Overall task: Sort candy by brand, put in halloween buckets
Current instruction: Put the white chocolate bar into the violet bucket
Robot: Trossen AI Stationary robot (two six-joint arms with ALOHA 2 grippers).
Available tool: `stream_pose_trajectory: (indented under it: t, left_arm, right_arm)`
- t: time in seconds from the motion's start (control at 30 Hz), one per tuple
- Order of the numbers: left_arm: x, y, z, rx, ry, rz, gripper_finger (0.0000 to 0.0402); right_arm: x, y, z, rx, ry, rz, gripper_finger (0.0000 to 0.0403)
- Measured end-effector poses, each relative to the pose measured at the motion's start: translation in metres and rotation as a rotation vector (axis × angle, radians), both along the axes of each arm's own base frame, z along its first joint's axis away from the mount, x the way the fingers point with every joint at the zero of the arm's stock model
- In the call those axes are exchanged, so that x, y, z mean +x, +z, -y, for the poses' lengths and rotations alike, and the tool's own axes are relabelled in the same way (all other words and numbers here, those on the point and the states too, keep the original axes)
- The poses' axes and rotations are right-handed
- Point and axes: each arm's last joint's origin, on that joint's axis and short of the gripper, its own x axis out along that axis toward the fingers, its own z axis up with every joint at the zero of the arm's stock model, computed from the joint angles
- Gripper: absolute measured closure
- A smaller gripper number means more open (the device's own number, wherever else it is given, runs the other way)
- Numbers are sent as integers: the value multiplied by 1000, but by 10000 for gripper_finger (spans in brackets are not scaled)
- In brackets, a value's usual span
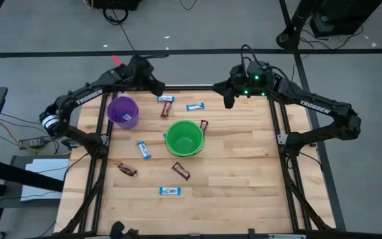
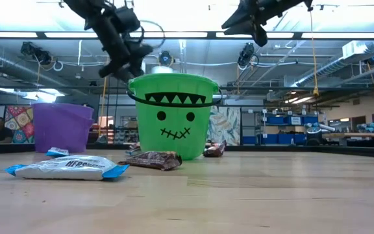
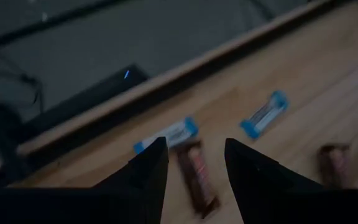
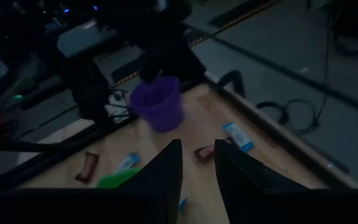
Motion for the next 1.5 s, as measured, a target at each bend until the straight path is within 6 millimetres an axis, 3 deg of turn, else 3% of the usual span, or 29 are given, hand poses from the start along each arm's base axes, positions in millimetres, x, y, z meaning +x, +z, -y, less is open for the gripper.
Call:
stream_pose_trajectory:
  t: [0.2,0.6,0.7,0.83,1.33,1.5]
  left_arm:
    - [5,-19,-15,-27,-52,-65,239]
    - [17,-72,-46,-275,-17,-16,239]
    - [19,-80,-50,-280,-92,-29,239]
    - [20,-84,-50,-238,-227,-71,239]
    - [14,-86,-53,-46,-425,-307,239]
    - [12,-88,-51,-64,-448,-341,239]
  right_arm:
    - [1,0,0,4,-12,2,297]
    - [0,0,1,-21,41,3,297]
    - [0,1,1,-33,47,3,297]
    - [0,1,1,-26,65,7,297]
    - [2,8,1,22,74,95,297]
    - [2,10,1,12,77,119,297]
